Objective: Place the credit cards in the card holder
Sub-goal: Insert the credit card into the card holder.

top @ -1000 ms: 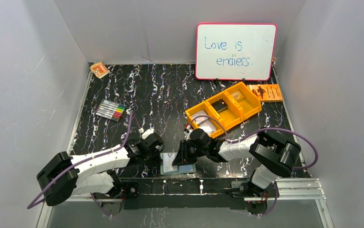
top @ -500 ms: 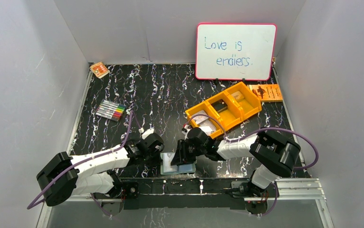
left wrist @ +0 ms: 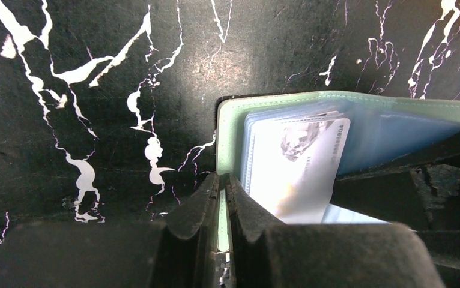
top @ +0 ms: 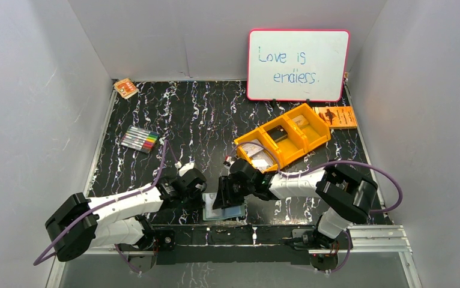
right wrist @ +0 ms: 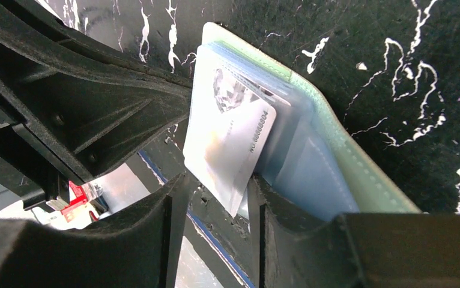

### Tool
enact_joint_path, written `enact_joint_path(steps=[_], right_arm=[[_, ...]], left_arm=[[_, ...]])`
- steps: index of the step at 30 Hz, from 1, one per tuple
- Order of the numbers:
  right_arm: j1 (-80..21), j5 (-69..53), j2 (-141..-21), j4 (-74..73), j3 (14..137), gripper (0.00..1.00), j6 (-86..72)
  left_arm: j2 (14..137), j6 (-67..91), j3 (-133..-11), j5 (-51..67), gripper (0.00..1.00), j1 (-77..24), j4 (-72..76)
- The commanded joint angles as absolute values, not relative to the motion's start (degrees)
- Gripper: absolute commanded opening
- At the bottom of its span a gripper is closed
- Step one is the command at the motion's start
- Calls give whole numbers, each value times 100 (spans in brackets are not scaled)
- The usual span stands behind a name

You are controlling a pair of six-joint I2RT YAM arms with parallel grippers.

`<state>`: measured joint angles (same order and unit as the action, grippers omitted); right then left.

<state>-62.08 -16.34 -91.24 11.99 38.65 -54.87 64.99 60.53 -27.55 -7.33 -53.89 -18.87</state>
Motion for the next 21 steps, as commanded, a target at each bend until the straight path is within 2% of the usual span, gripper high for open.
enact_joint_path(steps=[1,5,13,17,21], right_arm=[[-6275,-1184,-8822,872,4223,52,-5257],[-6275,-960,-8532,488,4274,61,-5121],[-6275,-514,-7892,-325,4518,69,-4841],[-6275,57,-7489,-1141,4783,69,-4677],[-6275,1508,-6690,-1989,4960,69,-4324]], left_arm=[[6461,6070,-2543,-889,11,-5389,-2359],[6300,6093,-2606,-1053,16,-5394,-2555],[6005,6029,-2942,-1338,29,-5362,-3032],[5827,5981,-3265,-1453,41,-5353,-3346],[5439,5870,-3792,-1740,60,-5353,-3743]])
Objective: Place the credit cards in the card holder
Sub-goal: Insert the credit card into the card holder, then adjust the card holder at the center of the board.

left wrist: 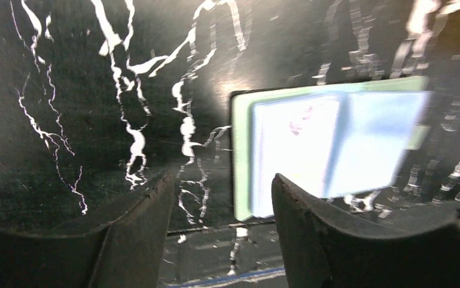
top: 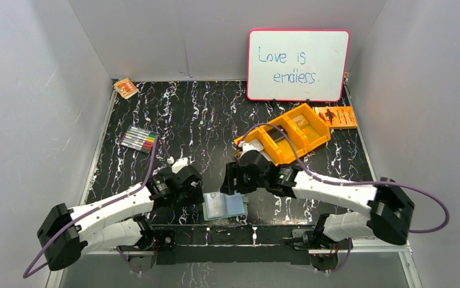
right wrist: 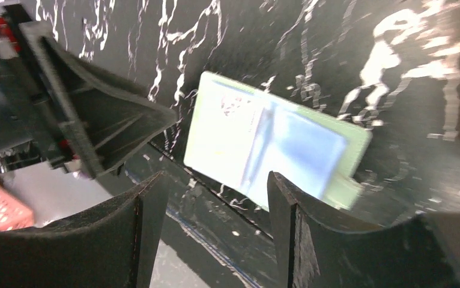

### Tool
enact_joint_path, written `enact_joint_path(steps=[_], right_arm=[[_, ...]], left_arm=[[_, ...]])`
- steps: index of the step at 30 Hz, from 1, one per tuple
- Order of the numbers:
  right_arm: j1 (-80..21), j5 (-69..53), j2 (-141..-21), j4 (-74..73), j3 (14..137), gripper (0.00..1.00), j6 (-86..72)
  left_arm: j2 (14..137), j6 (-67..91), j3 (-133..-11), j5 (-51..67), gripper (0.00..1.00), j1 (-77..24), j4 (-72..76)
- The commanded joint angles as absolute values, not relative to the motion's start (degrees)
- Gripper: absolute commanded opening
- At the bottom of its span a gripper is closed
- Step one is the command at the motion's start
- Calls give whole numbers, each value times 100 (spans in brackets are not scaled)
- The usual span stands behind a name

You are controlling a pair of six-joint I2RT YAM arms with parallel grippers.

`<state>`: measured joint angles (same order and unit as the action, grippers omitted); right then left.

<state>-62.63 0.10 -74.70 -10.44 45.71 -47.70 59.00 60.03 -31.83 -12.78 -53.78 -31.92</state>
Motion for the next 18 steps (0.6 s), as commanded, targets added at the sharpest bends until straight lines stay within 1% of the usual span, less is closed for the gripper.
enact_joint_path(steps=[1,2,4,6,8,12,18], right_arm=[[-6268,1927,-6351,-2172,4984,69,-4157],[-6260,2256,-6088,-2249,4987,72,-4012],[-6122,2534,-5718,-2393,5039,74,-3730],[-5856,2627,-5540,-2633,5101,75,-3722],[-5312,2420,-5495,-2764,5077,74,-4005],[-4554,1726,-5547,-2070,4736,73,-4625],[-4138,2127,-5991,-1451,4561,73,-5711]], left_arm=[[5302,5815,-3890,-1801,63,-5353,-3797],[5150,5737,-3989,-1863,66,-5353,-3817],[4863,5569,-4143,-1979,71,-5353,-3791],[4616,5444,-4234,-2081,75,-5353,-3736],[4435,5380,-4262,-2165,78,-5344,-3691],[4215,5526,-4145,-2266,79,-5344,-3643],[4135,5903,-3922,-2205,80,-5344,-3654]])
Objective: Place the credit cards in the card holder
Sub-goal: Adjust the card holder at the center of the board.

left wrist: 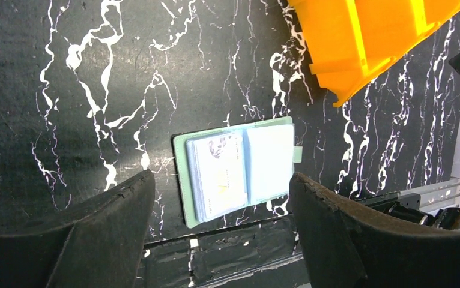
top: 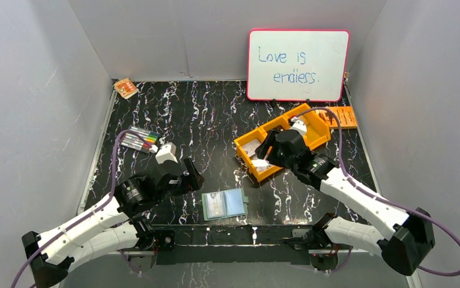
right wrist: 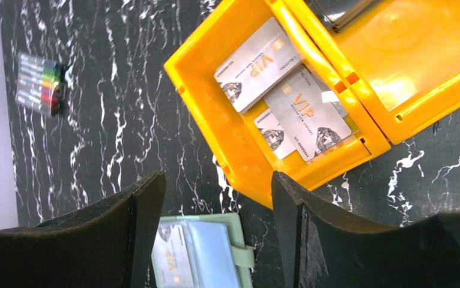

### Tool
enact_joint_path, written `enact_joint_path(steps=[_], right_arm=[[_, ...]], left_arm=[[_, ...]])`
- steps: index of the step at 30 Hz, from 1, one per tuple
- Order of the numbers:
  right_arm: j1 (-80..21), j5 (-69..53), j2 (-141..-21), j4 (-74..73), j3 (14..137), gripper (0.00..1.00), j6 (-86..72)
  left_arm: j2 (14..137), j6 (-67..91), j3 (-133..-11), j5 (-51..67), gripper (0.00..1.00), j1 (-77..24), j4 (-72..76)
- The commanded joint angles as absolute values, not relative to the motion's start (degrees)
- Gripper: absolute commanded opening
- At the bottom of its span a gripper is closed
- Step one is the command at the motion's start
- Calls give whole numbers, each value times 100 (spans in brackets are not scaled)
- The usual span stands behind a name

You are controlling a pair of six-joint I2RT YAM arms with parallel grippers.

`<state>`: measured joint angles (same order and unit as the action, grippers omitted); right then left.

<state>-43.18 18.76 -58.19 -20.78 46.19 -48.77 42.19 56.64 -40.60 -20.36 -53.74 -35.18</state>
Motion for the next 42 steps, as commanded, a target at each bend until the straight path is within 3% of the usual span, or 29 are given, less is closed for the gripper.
enact_joint_path(steps=[1,9,42], right_arm=[[-4101,2215,-6048,-1342,4513,73,-5883],[-4008,2667,-6385,-262,3931,74,-6780],[-4008,2590,-8030,-171,4383,67,-7786]], left_arm=[[4131,5966,-3894,-2175,80,-5344,-3652],[3995,6142,-3665,-2048,80,-5344,-3709],[3983,6635,-3513,-1876,77,-5344,-3771]])
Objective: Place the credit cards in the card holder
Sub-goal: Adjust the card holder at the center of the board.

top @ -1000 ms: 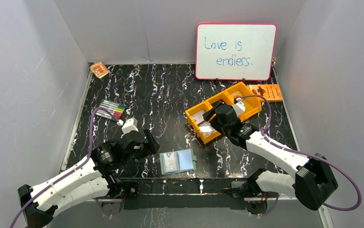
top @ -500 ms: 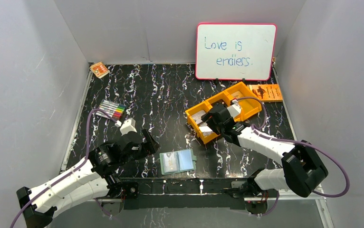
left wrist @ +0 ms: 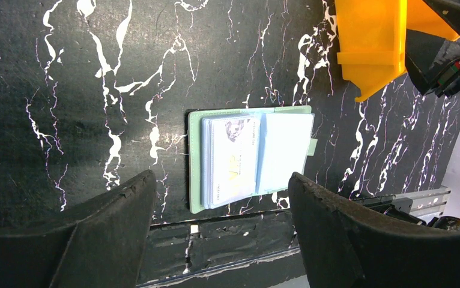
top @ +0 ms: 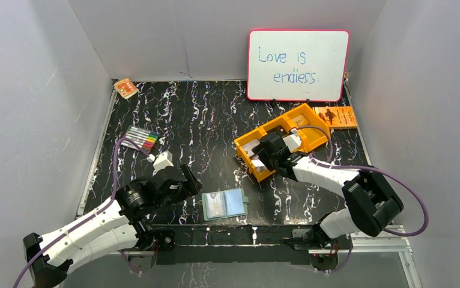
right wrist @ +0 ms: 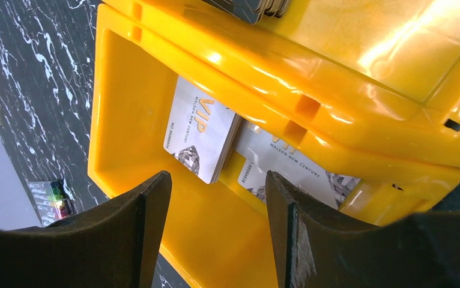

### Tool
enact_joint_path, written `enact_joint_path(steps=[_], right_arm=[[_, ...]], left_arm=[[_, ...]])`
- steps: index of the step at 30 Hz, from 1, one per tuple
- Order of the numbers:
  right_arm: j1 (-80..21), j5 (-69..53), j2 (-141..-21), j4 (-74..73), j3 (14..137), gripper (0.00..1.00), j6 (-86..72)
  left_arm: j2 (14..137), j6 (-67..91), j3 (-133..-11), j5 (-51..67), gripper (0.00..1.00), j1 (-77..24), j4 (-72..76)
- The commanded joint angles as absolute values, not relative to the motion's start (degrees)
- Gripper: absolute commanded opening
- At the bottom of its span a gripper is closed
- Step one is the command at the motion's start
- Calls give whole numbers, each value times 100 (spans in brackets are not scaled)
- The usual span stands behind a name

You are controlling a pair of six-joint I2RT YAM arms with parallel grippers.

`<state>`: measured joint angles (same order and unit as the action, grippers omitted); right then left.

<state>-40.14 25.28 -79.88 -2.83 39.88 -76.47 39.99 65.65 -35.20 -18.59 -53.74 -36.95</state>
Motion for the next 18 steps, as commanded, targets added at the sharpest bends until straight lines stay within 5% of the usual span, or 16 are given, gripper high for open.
enact_joint_path(steps=[1,10,18], right_arm=[[-4015,2607,-7991,-220,4407,67,-7717],[-4025,2595,-7067,-512,4049,66,-7068],[-4457,711,-5843,-942,3956,62,-4768]], left_arm=[[3987,6627,-3514,-1860,77,-5344,-3771],[3886,6651,-3318,-1808,77,-5347,-3697],[3887,6438,-3375,-1787,77,-5349,-3740]])
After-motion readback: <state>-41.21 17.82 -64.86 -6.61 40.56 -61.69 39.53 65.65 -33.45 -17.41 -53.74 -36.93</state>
